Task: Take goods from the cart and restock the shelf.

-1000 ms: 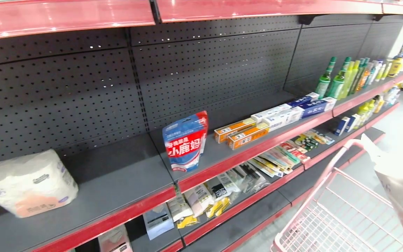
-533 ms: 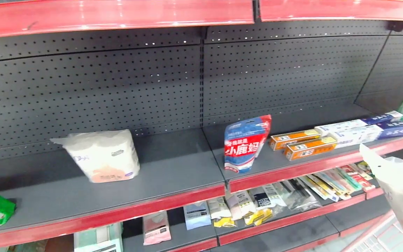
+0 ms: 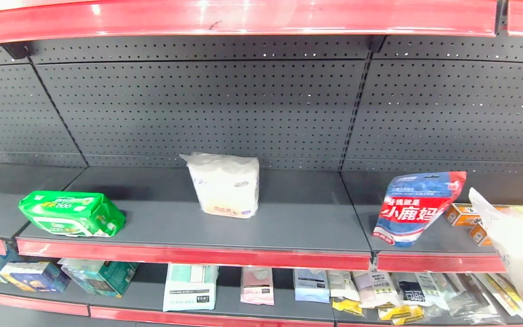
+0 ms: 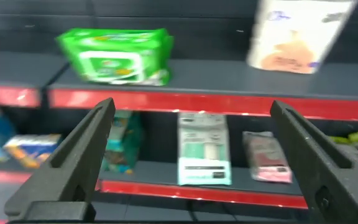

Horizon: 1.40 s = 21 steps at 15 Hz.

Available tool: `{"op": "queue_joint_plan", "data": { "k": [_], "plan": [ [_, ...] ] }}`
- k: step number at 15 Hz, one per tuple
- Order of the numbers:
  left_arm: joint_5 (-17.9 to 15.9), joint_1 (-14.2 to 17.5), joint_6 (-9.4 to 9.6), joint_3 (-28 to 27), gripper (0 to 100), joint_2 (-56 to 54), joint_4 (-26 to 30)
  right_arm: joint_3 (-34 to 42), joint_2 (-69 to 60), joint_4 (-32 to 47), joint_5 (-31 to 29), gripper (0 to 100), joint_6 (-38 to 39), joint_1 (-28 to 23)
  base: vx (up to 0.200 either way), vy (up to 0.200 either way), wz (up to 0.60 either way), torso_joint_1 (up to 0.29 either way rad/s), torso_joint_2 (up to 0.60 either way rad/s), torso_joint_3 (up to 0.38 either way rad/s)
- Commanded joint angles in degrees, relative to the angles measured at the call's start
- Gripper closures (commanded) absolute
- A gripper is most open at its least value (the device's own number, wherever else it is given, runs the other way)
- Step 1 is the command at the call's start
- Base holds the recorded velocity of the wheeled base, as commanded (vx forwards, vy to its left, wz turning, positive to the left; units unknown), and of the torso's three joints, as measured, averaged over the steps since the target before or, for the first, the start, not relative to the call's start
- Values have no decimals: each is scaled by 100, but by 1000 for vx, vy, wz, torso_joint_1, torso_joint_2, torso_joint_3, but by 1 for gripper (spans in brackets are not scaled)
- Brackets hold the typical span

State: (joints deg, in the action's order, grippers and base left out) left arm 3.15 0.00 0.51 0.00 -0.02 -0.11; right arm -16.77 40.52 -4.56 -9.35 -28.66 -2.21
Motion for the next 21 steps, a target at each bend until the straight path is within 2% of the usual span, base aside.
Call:
{"op": "queue_joint_plan", "data": {
  "k": [1, 6, 9, 10, 11, 12, 13, 14, 15, 16, 18, 19, 20, 21],
  "plan": [
    [2, 0, 2, 0, 0, 2, 2, 60, -607, 219, 21, 100, -17, -184, 0, 0, 0, 0, 0, 0],
    [-7, 0, 19, 0, 0, 20, 2, 60, -2145, 887, -23, 100, 80, -351, 0, 0, 0, 0, 0, 0],
    [-33, -9, 54, -9, 0, 73, 2, 403, -3208, 1282, 118, 100, 502, -272, 0, 0, 0, 0, 0, 0],
    [-77, -9, 107, -9, 0, 82, 2, 465, -3402, 1291, 188, 100, 528, -228, 0, 0, 0, 0, 0, 0],
    [-420, -35, 177, -35, 0, 205, 2, 473, -3534, 1273, 170, 100, 528, -175, 0, 0, 0, 0, 0, 0],
    [-429, -79, 195, -448, 0, 653, 2, 412, -3534, 1256, 144, 100, 528, -184, 0, 0, 0, 0, 0, 0],
    [-411, -62, -86, -1406, 0, 2050, -15, 324, -3525, 1229, 65, 100, 537, -192, 0, 0, 0, 0, 0, 0],
    [-402, -62, -702, -1960, 0, 2912, -209, 306, -3534, 1229, 21, 100, 581, -184, 0, 0, 0, 0, 0, 0],
    [-315, -26, -807, -2232, 0, 3729, -560, 324, -3534, 1221, 47, 100, 765, -184, 0, 0, 0, 0, 0, 0],
    [-121, 97, -666, -2285, 0, 4441, -973, 298, -3525, 1229, 39, 100, 827, -184, 0, 0, 0, 0, 0, 0],
    [-104, 246, -455, -2232, 0, 5250, -1615, 298, -3534, 1229, -14, 100, 950, -184, 0, 0, 0, 0, 0, 0],
    [-358, 255, -148, -2232, 0, 5794, -2002, 289, -3490, 1238, -76, 100, 959, -175, 0, 0, 0, 0, 0, 0],
    [-868, 281, 107, -2232, 0, 6216, -2388, 271, -3393, 1238, -58, 100, 959, -184, 0, 0, 0, 0, 0, 0],
    [-1273, 396, 274, -2232, 0, 6550, -2617, 254, -3349, 1238, -32, 100, 950, -184, 0, 0, 0, 0, 0, 0]
  ]
}}
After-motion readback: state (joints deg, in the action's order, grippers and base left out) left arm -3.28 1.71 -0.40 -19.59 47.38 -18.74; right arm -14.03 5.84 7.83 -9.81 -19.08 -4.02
